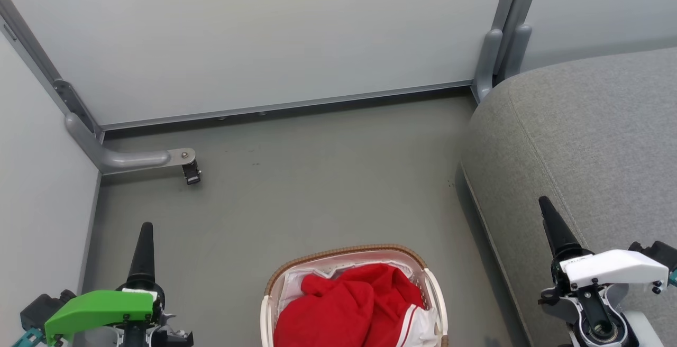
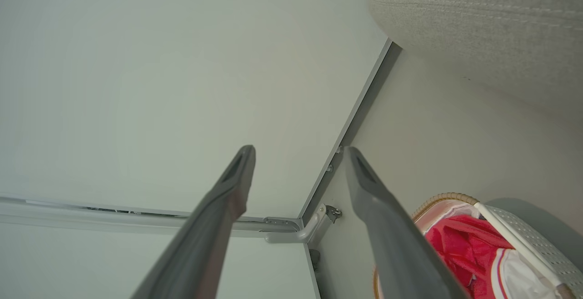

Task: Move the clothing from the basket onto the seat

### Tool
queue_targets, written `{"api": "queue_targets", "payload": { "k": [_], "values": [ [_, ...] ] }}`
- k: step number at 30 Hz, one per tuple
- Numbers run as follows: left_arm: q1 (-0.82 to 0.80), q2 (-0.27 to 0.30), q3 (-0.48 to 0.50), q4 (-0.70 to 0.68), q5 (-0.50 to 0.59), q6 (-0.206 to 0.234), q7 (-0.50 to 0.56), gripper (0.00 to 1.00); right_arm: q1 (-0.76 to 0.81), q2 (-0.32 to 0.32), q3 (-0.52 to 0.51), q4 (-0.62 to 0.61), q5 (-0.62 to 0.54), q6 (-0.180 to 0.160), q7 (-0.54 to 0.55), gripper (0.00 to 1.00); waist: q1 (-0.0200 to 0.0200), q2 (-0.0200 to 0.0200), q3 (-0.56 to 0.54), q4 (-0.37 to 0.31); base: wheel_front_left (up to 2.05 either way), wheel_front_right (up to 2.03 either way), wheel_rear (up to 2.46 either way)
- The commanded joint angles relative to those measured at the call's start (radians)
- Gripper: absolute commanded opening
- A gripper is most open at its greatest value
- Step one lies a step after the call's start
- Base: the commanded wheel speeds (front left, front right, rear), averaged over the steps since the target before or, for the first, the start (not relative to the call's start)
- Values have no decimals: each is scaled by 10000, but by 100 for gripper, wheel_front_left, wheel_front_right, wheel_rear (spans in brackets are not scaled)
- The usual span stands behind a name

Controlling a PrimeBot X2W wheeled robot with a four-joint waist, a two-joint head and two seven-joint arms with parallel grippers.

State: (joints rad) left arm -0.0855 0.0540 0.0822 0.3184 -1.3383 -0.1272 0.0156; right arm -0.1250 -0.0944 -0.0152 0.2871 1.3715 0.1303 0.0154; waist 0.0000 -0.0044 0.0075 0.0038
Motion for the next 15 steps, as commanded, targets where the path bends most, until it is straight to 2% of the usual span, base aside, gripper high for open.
{"api": "queue_targets", "payload": {
  "k": [1,15],
  "values": [
    [-368,135,-28,-147,667,-14,-112,100,-372,-154,106,-111,-508,3,-137,100,0,7,5,4,0,0,0],
    [-352,290,-439,-33,3980,68,-643,100,-689,-364,740,131,-3191,3,-665,100,0,12,42,40,0,0,0]
  ]
}}
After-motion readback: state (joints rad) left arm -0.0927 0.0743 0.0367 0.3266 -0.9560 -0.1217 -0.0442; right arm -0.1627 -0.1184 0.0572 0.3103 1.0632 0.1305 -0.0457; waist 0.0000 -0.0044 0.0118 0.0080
